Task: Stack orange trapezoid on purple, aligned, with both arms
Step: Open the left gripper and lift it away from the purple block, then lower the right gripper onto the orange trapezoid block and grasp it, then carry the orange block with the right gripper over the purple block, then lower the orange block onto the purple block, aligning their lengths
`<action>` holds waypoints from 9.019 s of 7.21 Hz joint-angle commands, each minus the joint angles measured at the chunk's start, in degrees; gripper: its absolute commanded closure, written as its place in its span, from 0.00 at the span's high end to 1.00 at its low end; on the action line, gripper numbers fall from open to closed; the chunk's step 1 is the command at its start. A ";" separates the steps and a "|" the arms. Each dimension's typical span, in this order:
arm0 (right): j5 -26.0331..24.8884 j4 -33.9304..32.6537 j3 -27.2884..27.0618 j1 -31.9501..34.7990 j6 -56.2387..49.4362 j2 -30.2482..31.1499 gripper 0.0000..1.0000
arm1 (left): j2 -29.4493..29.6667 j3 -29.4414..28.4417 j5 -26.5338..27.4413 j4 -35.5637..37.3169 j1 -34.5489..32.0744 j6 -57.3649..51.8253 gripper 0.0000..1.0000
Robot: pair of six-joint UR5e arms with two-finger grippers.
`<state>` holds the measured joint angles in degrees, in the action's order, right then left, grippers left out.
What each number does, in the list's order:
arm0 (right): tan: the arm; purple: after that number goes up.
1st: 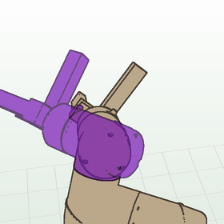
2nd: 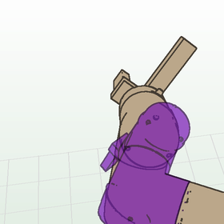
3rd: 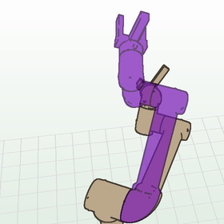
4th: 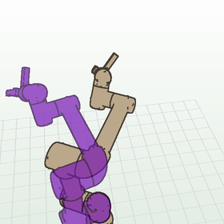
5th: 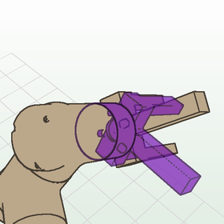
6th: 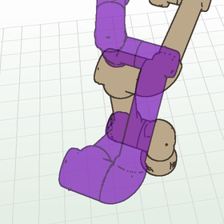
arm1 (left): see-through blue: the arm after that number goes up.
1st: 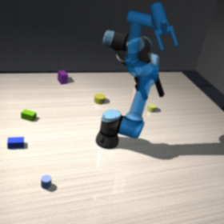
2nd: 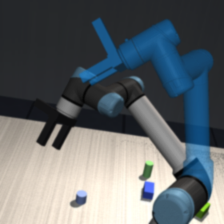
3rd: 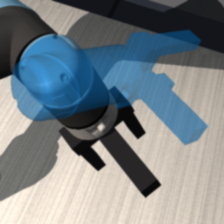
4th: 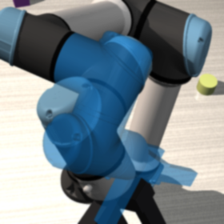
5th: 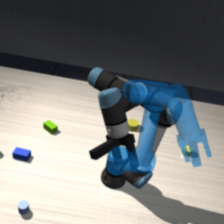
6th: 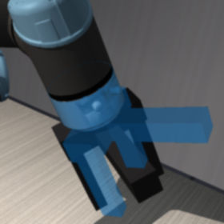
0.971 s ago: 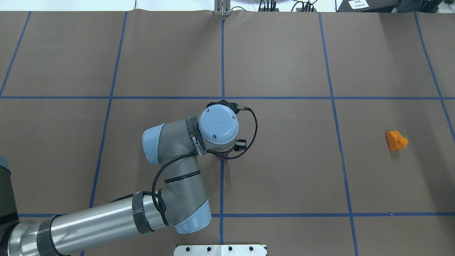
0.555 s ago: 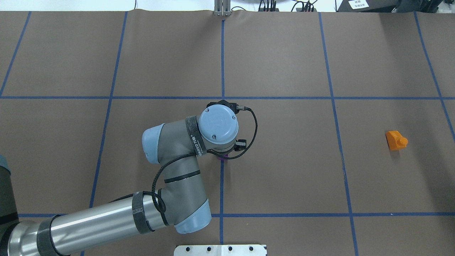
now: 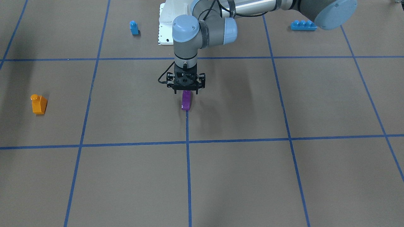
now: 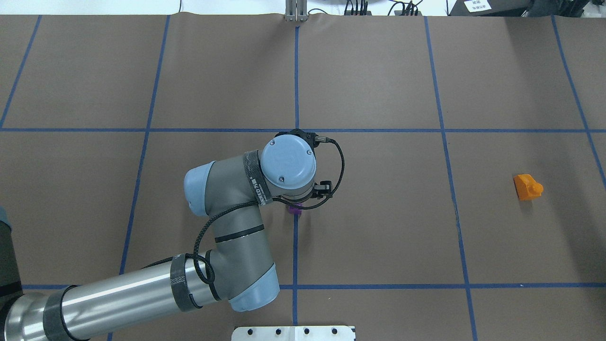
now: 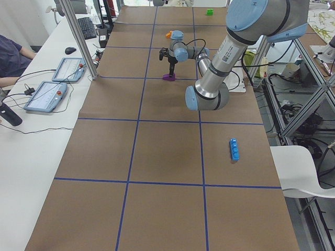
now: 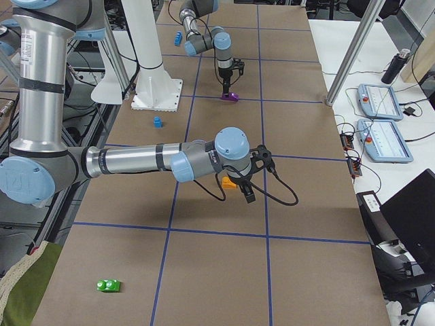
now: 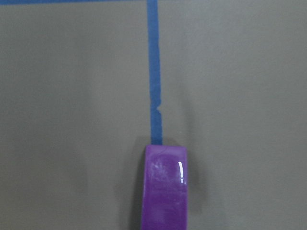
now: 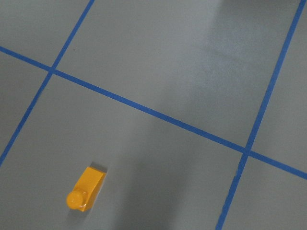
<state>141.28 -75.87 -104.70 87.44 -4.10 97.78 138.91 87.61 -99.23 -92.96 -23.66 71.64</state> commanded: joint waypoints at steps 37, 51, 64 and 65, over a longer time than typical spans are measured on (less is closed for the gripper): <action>-38.45 -21.51 9.51 -61.69 87.42 -55.42 0.00 | -52.16 20.93 -34.28 14.04 -70.12 -92.21 1.00; -42.84 -21.51 11.10 -65.91 85.32 -54.19 0.00 | -52.16 20.94 -34.28 14.04 -70.03 -92.21 1.00; -43.98 -20.98 11.01 -66.88 75.55 -53.66 0.00 | -52.25 20.85 -34.28 14.04 -70.03 -92.21 1.00; -44.68 -20.90 11.01 -67.31 75.55 -53.66 0.00 | -52.16 20.85 -34.28 14.04 -70.03 -92.21 1.00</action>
<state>97.12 -96.84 -93.74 20.56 71.54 44.08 86.70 108.46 -133.51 -78.93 -93.69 -20.57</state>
